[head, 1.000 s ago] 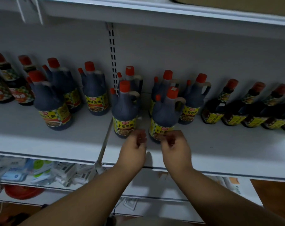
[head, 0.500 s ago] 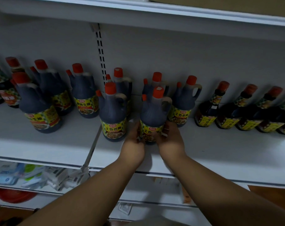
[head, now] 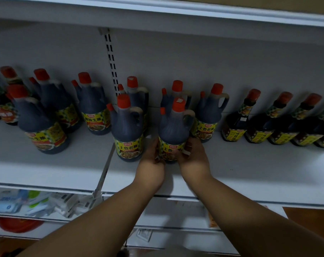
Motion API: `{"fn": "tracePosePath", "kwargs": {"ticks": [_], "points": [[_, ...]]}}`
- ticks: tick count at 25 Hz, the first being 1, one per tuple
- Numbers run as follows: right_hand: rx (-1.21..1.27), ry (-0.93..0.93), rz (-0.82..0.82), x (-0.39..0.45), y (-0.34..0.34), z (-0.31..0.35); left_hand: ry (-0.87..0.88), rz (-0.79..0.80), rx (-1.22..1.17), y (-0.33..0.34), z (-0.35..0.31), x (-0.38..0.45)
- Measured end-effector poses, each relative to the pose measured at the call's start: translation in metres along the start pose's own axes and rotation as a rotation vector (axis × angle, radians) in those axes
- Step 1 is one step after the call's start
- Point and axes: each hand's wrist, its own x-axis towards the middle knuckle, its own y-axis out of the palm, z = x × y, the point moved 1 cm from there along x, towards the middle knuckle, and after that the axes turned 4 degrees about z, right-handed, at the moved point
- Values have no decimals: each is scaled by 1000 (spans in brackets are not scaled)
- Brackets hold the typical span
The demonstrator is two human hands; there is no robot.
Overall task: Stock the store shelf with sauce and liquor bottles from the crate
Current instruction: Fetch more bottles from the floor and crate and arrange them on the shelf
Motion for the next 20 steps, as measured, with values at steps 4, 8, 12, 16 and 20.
{"fn": "tracePosePath", "kwargs": {"ticks": [4, 8, 12, 16, 20], "points": [[-11, 22, -15, -2, 0, 3, 3, 45, 48, -7, 8, 2], [-28, 15, -32, -4, -3, 10, 4, 119, 100, -12, 7, 5], [-51, -26, -39, -15, -11, 16, -66, 90, 149, -11, 5, -9], [-60, -169, 45, -45, -17, 21, -90, -86, 169, -5, -8, -55], [-6, -359, 330, -80, -9, 45, -104, -359, 287, -15, -19, -127]]}}
